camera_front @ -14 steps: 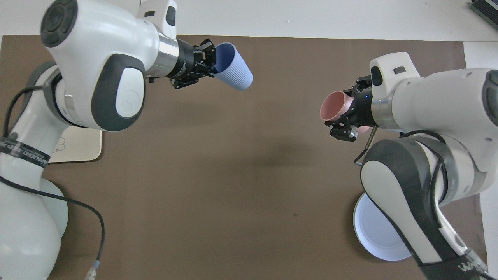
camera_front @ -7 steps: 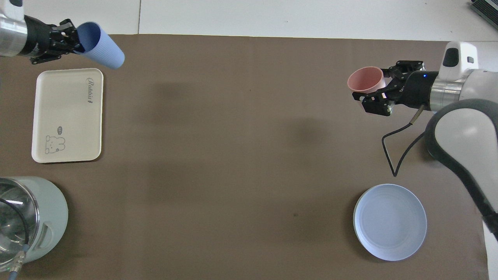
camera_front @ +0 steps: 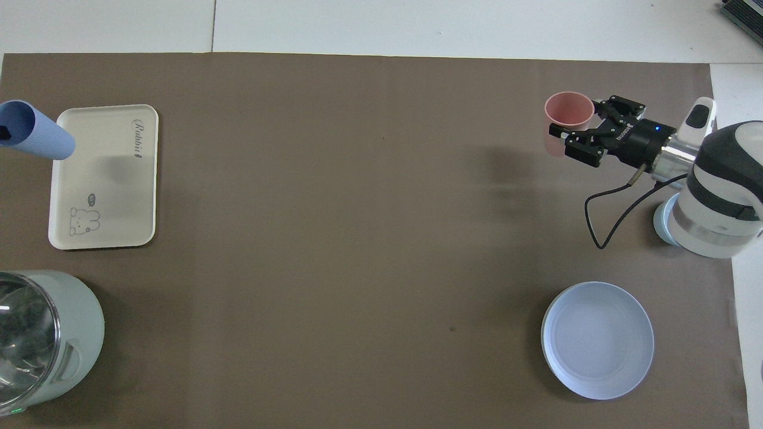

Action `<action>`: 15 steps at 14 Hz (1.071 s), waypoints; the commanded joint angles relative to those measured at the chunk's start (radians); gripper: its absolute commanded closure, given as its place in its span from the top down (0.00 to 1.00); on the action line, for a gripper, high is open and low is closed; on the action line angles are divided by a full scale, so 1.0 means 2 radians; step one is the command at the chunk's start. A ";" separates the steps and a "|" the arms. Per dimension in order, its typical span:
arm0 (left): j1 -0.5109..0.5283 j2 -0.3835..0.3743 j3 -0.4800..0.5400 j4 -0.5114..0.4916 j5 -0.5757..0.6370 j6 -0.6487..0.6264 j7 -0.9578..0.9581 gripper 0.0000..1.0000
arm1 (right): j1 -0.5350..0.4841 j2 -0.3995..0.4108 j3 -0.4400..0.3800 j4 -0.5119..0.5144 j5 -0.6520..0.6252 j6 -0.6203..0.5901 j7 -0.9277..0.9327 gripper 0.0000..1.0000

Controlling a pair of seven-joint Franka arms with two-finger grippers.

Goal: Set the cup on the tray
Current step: 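Carry the blue cup to the tray while the right gripper lowers pink cup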

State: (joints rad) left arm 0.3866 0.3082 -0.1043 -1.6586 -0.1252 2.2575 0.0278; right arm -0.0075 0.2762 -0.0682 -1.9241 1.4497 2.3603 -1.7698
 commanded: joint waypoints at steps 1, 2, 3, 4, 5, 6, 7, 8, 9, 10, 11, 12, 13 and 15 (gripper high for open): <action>0.001 -0.017 -0.006 -0.077 0.010 0.069 0.002 0.00 | -0.022 0.021 0.005 -0.013 0.067 -0.039 -0.130 0.00; 0.001 -0.012 -0.006 -0.086 0.010 0.083 0.003 0.00 | -0.040 0.043 0.005 -0.013 0.098 -0.075 -0.208 0.00; 0.001 -0.006 -0.006 -0.086 0.009 0.085 0.003 0.00 | -0.051 0.057 0.005 -0.014 0.109 -0.101 -0.254 0.00; 0.000 -0.003 -0.006 -0.086 0.006 0.088 0.002 0.00 | -0.055 0.058 0.005 -0.016 0.109 -0.112 -0.261 0.00; -0.001 -0.003 -0.006 -0.086 0.004 0.088 0.001 0.07 | -0.058 0.057 0.005 -0.018 0.109 -0.120 -0.262 0.00; -0.002 -0.001 -0.006 -0.083 0.004 0.088 0.001 0.65 | -0.072 0.064 0.005 -0.020 0.110 -0.142 -0.277 0.00; -0.004 -0.001 -0.006 -0.077 0.005 0.082 0.001 0.83 | -0.080 0.077 0.005 -0.020 0.116 -0.167 -0.298 0.00; -0.006 0.000 -0.006 -0.070 0.005 0.078 0.001 0.99 | -0.085 0.079 0.005 -0.023 0.122 -0.180 -0.306 0.00; -0.008 0.000 -0.006 -0.066 0.007 0.069 0.001 1.00 | -0.087 0.078 0.005 -0.027 0.123 -0.184 -0.306 0.00; -0.008 0.000 -0.006 -0.056 0.010 0.056 0.001 1.00 | -0.088 0.077 0.005 -0.030 0.123 -0.184 -0.307 0.00; -0.008 0.001 -0.006 -0.028 0.011 0.018 0.000 1.00 | -0.089 0.074 0.005 -0.039 0.124 -0.183 -0.309 0.00; -0.010 0.004 -0.006 0.005 0.013 -0.030 -0.001 1.00 | -0.089 0.074 0.005 -0.043 0.132 -0.183 -0.308 0.00; -0.016 0.008 -0.007 0.038 0.026 -0.076 -0.002 1.00 | -0.089 0.073 0.005 -0.048 0.133 -0.182 -0.308 0.00; -0.046 0.009 -0.007 0.092 0.079 -0.178 -0.003 1.00 | -0.088 0.071 0.005 -0.054 0.133 -0.179 -0.309 0.00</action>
State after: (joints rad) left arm 0.3555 0.3138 -0.1301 -1.5824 -0.0544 2.0658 0.0315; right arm -0.1719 0.4351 -0.0683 -1.9992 1.6793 2.0067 -2.3518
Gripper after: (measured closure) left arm 0.000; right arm 0.141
